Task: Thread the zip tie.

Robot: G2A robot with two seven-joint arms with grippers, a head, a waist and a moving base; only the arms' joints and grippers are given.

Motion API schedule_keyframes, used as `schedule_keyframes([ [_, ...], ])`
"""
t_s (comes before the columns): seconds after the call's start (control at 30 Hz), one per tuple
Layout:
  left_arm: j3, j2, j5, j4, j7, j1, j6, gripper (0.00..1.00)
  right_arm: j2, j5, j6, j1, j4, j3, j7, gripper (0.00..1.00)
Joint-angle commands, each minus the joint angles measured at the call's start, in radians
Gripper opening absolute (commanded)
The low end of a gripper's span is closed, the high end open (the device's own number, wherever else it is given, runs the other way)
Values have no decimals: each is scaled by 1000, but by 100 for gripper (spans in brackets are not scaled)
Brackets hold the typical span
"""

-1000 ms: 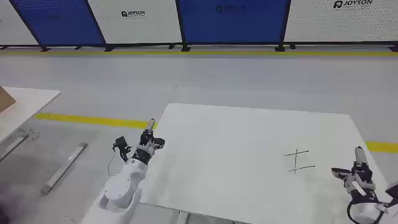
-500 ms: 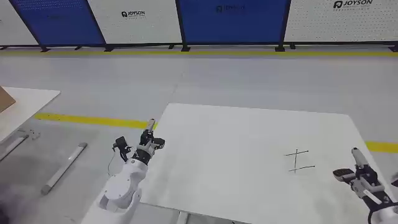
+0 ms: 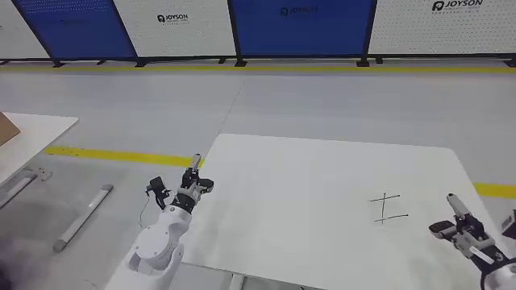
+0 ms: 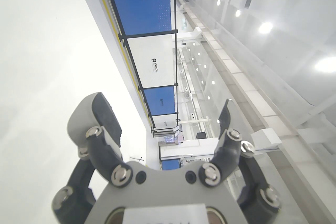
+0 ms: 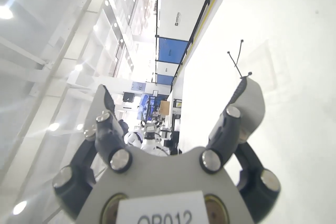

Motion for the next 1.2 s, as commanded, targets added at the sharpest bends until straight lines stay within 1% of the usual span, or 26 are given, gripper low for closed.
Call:
schedule_keyframes([
  [0.0, 0, 0, 0, 0, 0, 0, 0, 100, 14, -1, 49, 52, 45, 36, 258, 100],
  [0.07, 0, 0, 0, 0, 0, 0, 0, 100, 24, -24, 76, 98, 81, 38, 335, 100],
  [0.1, 0, 0, 0, 0, 0, 0, 0, 100, 32, -38, 104, 137, 113, 31, 397, 100],
  [0.13, 0, 0, 0, 0, 0, 0, 0, 100, 37, -56, 121, 168, 139, 25, 438, 100],
  [0.23, 0, 0, 0, 0, 0, 0, 0, 100, 53, -106, 149, 258, 223, 2, 527, 100],
  [0.33, 0, 0, 0, 0, 0, 0, 0, 100, 60, -157, 159, 321, 290, -26, 504, 100],
  [0.43, 0, 0, 0, 0, 0, 0, 0, 100, 64, -220, 178, 362, 341, -75, 499, 100],
  [0.47, 0, 0, 0, 0, 0, 0, 0, 100, 63, -209, 187, 381, 365, -87, 494, 100],
  [0.5, 0, 0, 0, 0, 0, 0, 0, 100, 62, -196, 188, 384, 371, -89, 493, 100],
  [0.9, 0, 0, 0, 0, 0, 0, 0, 100, 62, -196, 188, 384, 371, -89, 493, 100],
  [0.93, 0, 0, 0, 0, 0, 0, 0, 100, 63, -204, 165, 386, 361, -87, 485, 100],
  [0.97, 0, 0, 0, 0, 0, 0, 0, 100, 65, -225, 96, 378, 349, -79, 464, 100],
  [1.03, 0, 0, 0, 0, 0, 0, 0, 100, 70, -233, 7, 359, 342, -68, 468, 100],
  [1.07, 0, 0, 0, 0, 0, 0, 0, 100, 73, -245, -24, 357, 336, -61, 476, 100],
  [1.17, 0, 0, 0, 0, 0, 0, 0, 100, 83, -268, -89, 361, 331, -47, 502, 100],
])
